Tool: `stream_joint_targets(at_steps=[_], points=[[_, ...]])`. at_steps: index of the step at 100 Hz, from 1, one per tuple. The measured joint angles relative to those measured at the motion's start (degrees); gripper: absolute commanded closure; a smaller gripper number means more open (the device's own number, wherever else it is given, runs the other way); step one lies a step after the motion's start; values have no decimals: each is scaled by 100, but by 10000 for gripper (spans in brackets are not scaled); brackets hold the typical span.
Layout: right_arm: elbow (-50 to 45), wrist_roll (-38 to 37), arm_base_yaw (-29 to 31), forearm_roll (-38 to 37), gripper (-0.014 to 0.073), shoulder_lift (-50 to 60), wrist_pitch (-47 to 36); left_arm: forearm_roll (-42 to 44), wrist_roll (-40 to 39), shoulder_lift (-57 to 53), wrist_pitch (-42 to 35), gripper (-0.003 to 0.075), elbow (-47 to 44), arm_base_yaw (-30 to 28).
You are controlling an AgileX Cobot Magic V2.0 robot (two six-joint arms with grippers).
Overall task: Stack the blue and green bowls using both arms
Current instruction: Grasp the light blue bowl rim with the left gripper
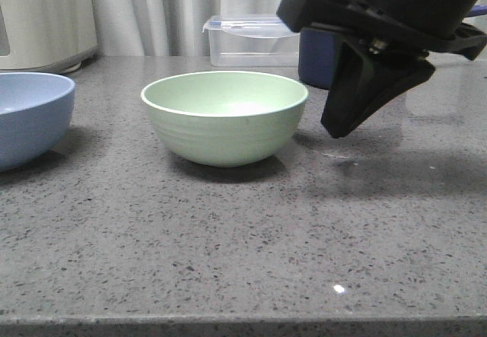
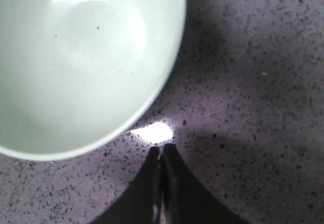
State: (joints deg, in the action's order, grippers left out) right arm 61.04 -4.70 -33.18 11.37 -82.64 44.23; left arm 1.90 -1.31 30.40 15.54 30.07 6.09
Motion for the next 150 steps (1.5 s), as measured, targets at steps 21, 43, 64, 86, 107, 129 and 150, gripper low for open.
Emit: stream_joint_targets(at_steps=[21,43,64,86,107,129,150], points=[[0,0,0,141,657,-306,-218,0,0,0,0,282,0,0],[-9,0,0,221,657,-395,-402,0,0,0,0,282,0,0],[-9,0,0,234,657,-395,-415,0,0,0,0,282,0,0],[-9,0,0,251,657,-395,-466,0,0,0,0,282,0,0],[-9,0,0,261,657,-395,-505,0,0,0,0,282,0,0],[-9,0,0,261,657,-395,-515,0,0,188,342,281,122,0],[-9,0,0,265,657,-395,-515,-190,0,985,1278,282,725,0]])
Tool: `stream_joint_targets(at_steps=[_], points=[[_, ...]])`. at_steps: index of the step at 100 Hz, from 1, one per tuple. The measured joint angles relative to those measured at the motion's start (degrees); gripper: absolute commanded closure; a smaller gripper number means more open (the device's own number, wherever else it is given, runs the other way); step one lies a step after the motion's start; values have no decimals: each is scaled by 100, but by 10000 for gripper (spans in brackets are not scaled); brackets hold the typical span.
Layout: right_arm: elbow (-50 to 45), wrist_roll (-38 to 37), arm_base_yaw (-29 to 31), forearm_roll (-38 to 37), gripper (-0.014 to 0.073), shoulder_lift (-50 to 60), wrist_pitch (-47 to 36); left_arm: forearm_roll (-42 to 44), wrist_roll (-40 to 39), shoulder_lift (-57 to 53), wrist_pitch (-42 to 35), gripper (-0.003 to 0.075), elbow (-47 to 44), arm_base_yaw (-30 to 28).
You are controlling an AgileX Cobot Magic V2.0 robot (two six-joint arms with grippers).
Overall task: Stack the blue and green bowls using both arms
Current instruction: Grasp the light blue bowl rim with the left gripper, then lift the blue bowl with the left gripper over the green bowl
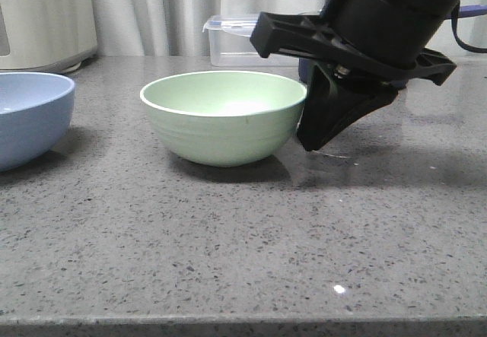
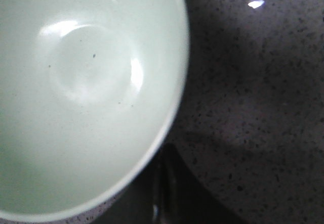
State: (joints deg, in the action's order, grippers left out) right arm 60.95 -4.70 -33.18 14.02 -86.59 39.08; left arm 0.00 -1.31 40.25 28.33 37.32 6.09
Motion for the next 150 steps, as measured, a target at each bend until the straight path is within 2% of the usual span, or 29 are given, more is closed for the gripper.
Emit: stream_joint_targets(at_steps=[29,63,88,95,112,123,150], points=[[0,0,0,0,657,0,0,-237,0,1572,1014,282,872,0],[0,0,0,9,657,0,0,-308,0,3019,1511,282,1531,0],[0,0,0,9,657,0,0,-308,0,3524,1636,287,1598,0],[0,0,0,9,657,0,0,-308,0,3534,1647,343,1611,0],[0,0,0,9,657,0,0,-316,0,3534,1647,602,1611,0],[0,0,0,9,657,0,0,-316,0,3534,1657,735,1611,0],[0,0,0,9,657,0,0,-425,-14,3534,1728,741,1740,0]])
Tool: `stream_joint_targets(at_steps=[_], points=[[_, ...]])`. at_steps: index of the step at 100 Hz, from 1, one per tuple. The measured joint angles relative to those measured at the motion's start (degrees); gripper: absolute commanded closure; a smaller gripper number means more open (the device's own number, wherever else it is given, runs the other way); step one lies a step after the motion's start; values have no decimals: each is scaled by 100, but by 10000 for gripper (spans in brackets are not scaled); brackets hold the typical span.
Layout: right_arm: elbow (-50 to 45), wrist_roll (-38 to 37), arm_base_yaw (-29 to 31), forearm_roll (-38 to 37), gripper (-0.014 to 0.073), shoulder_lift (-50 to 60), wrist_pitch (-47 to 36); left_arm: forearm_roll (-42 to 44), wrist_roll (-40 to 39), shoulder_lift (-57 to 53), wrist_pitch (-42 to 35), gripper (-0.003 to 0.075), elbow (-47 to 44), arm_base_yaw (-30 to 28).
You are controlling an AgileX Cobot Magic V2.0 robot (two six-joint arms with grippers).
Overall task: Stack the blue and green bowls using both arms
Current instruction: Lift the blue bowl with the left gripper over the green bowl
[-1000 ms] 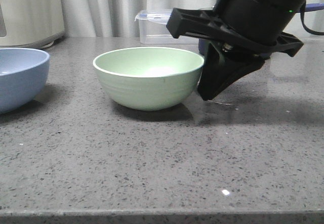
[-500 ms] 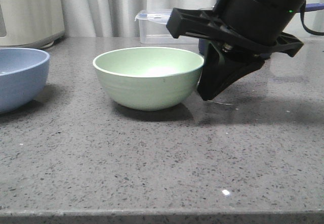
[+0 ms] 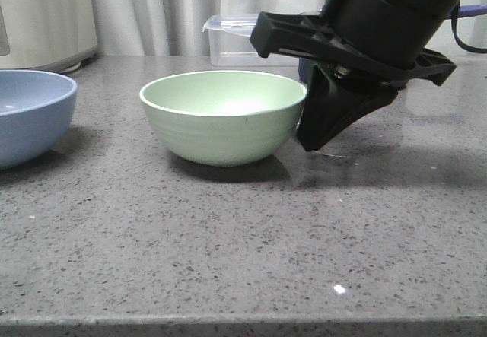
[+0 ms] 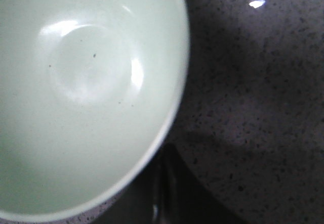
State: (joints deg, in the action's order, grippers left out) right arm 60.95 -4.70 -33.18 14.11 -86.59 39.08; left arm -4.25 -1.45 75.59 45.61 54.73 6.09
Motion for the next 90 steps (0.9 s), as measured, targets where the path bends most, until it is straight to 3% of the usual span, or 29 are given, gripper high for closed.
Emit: stream_joint_targets(at_steps=[29,90], points=[[0,0,0,4,657,0,0,-855,605,0,576,741,954,116],[0,0,0,4,657,0,0,-1004,721,1223,1223,741,2785,1748]])
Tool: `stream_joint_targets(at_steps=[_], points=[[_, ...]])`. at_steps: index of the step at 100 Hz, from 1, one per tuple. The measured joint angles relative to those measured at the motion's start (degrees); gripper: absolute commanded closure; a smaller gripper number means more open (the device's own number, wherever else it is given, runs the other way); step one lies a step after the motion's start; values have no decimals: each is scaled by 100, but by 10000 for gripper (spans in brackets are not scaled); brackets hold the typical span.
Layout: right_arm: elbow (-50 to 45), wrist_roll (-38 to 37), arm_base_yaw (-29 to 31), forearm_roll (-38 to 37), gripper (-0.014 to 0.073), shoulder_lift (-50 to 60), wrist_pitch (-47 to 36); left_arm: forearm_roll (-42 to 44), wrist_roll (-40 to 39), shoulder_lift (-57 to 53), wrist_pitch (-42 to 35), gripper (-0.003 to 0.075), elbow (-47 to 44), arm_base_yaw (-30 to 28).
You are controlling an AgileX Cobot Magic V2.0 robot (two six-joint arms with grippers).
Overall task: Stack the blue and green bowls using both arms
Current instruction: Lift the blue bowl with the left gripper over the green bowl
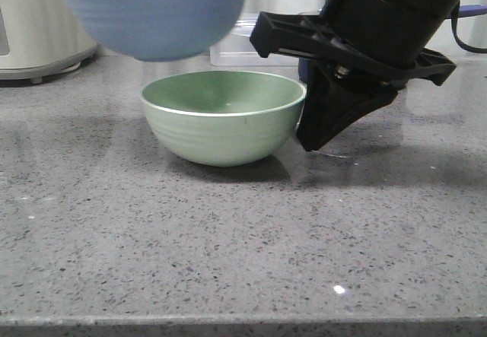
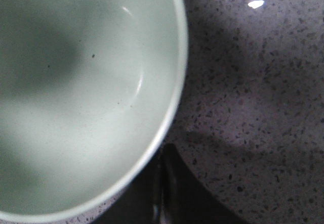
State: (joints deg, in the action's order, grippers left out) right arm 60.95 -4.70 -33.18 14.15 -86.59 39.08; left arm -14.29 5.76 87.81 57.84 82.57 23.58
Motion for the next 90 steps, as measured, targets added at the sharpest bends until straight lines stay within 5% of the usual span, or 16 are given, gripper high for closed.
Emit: stream_joint_targets(at_steps=[90], points=[[0,0,0,0,657,0,0,-105,12,704,-94,740,352,518]])
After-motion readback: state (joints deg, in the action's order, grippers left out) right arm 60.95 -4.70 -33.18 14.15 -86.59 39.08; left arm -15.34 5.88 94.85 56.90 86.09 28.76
